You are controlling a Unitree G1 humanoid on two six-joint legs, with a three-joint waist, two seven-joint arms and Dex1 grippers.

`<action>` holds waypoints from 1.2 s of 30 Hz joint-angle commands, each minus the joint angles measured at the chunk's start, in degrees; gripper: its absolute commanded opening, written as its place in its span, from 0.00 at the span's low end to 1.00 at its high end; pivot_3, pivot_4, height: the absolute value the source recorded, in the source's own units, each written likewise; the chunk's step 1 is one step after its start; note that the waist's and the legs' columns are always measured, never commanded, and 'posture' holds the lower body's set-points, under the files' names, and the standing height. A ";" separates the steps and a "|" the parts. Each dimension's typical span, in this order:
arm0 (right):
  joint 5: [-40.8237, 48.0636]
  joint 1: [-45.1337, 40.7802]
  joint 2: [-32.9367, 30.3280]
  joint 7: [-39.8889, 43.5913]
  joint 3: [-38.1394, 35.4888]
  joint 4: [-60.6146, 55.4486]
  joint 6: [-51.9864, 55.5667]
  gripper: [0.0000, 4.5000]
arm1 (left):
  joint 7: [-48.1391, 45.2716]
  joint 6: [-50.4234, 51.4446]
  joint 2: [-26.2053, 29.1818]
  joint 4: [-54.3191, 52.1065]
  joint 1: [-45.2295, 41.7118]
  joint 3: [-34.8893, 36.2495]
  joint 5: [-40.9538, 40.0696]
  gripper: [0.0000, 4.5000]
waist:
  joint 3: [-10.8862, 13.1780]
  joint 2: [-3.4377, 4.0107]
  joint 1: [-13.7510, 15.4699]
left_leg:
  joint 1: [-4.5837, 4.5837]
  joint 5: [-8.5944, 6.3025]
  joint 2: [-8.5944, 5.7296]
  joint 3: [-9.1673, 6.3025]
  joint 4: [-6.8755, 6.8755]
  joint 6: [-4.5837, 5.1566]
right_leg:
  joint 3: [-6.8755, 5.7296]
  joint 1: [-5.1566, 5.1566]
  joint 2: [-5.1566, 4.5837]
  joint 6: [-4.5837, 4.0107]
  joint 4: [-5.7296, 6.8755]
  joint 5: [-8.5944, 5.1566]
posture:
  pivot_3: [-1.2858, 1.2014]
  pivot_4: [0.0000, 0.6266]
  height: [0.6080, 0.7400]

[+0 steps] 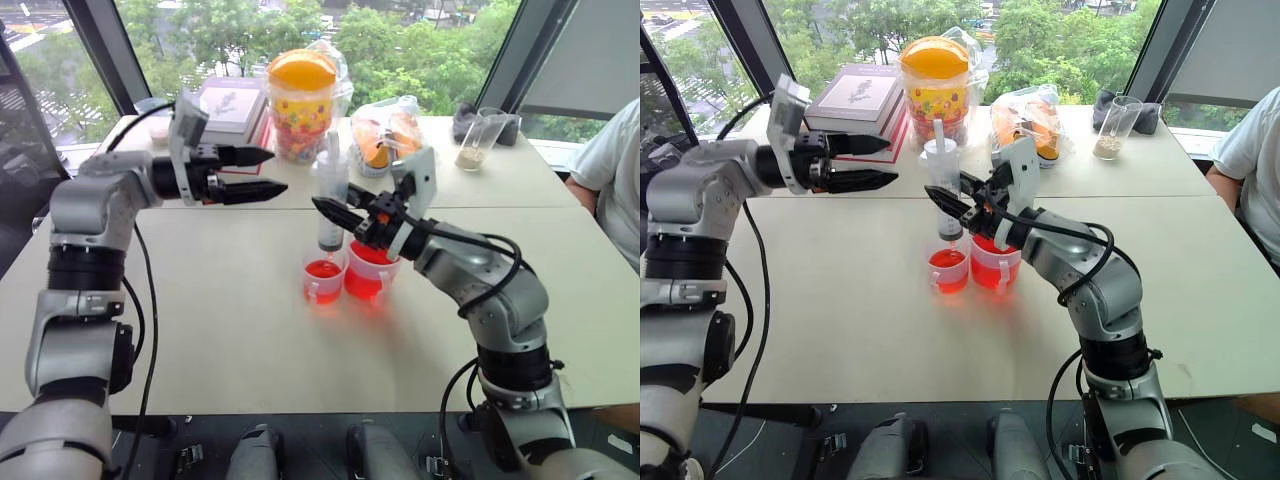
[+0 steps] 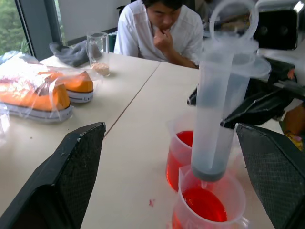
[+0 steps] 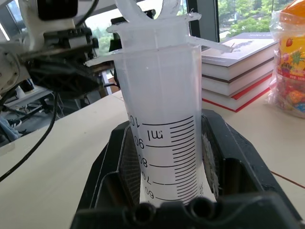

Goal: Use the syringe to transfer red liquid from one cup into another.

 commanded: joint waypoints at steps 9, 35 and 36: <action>5.71 -34.16 -12.09 -10.82 -15.55 21.82 34.39 0.31 | 4.82 3.72 -2.13 -16.01 10.88 1.79 -5.55 1.00 | 0.00 0.00 0.21 | -0.03 -0.01 0.02 0.04 -0.14 0.01 | -0.02 -0.04 -0.03 -0.04 -0.12 -0.01 | 0.52 0.24 1.00; -10.11 -19.89 -24.00 9.78 10.12 51.84 32.57 0.98 | 8.20 4.98 -1.73 -23.10 16.31 0.93 -7.85 1.00 | 0.01 0.02 -0.06 | -0.07 -0.04 -0.02 0.15 -0.13 0.06 | 0.19 -0.19 0.02 -0.01 -0.11 0.00 | 0.52 0.24 1.00; -10.15 -19.83 -24.26 10.07 9.60 50.82 32.58 0.98 | 8.14 5.33 -1.63 -23.40 16.47 1.13 -8.16 1.00 | 0.01 0.02 -0.08 | -0.07 -0.04 -0.02 0.15 -0.13 0.06 | 0.19 -0.19 0.02 -0.01 -0.11 0.00 | 0.52 0.24 1.00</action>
